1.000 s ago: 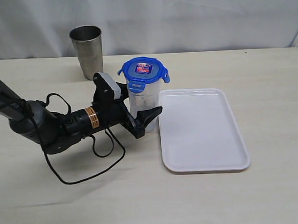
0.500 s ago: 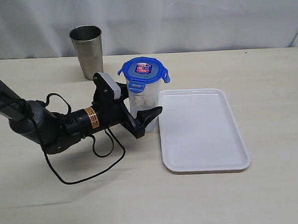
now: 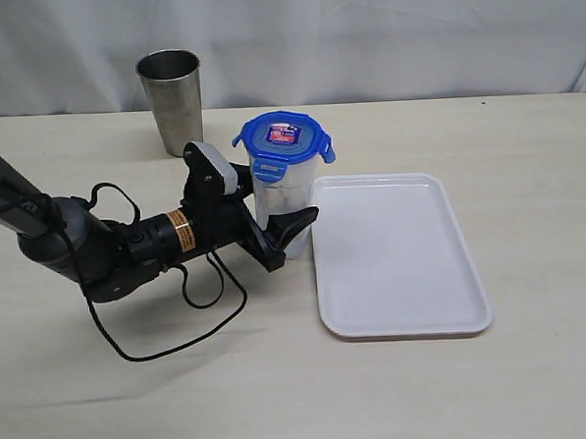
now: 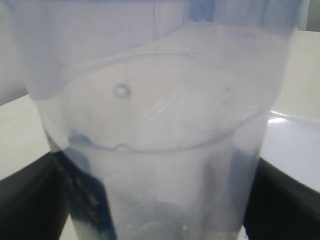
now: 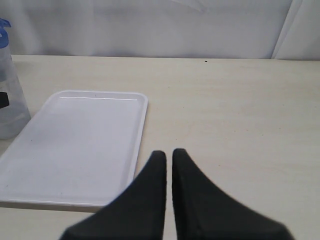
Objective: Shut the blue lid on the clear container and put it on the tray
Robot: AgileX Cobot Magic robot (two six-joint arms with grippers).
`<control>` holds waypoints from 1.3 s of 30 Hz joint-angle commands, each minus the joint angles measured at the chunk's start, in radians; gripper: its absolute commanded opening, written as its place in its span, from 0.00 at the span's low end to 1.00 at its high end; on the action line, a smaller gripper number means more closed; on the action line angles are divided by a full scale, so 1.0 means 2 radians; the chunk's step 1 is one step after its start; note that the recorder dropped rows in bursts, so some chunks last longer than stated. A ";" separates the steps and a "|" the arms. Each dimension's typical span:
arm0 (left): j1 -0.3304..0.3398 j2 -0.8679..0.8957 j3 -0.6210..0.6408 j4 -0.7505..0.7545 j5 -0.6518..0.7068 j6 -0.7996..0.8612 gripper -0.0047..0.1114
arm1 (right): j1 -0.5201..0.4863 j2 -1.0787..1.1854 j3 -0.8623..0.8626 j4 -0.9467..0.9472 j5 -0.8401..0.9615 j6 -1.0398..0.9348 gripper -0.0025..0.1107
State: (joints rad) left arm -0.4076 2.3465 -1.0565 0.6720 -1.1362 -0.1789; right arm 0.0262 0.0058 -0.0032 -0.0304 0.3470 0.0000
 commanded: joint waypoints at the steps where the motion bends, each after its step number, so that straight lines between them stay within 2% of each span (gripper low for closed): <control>1: -0.003 -0.001 -0.002 0.000 -0.001 -0.001 0.47 | 0.000 -0.003 0.002 0.001 -0.002 0.000 0.06; 8: -0.003 -0.001 -0.002 0.003 0.008 -0.003 0.31 | 0.000 -0.003 0.002 0.001 -0.002 0.000 0.06; 13: -0.003 -0.001 -0.002 0.008 0.012 -0.003 0.04 | 0.000 -0.003 0.002 0.001 -0.002 0.000 0.06; 23: 0.009 -0.010 -0.002 0.032 0.021 -0.019 0.04 | 0.000 -0.003 0.002 0.001 -0.002 0.000 0.06; 35: 0.041 -0.048 -0.001 0.140 0.034 -0.093 0.04 | 0.000 -0.003 0.002 0.001 -0.002 0.000 0.06; 39: 0.047 -0.048 -0.001 0.204 0.030 -0.093 0.04 | 0.000 -0.003 0.002 0.001 -0.002 0.000 0.06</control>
State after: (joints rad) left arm -0.3236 2.2636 -1.0565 0.9951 -1.0409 -0.3490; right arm 0.0262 0.0058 -0.0032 -0.0304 0.3470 0.0000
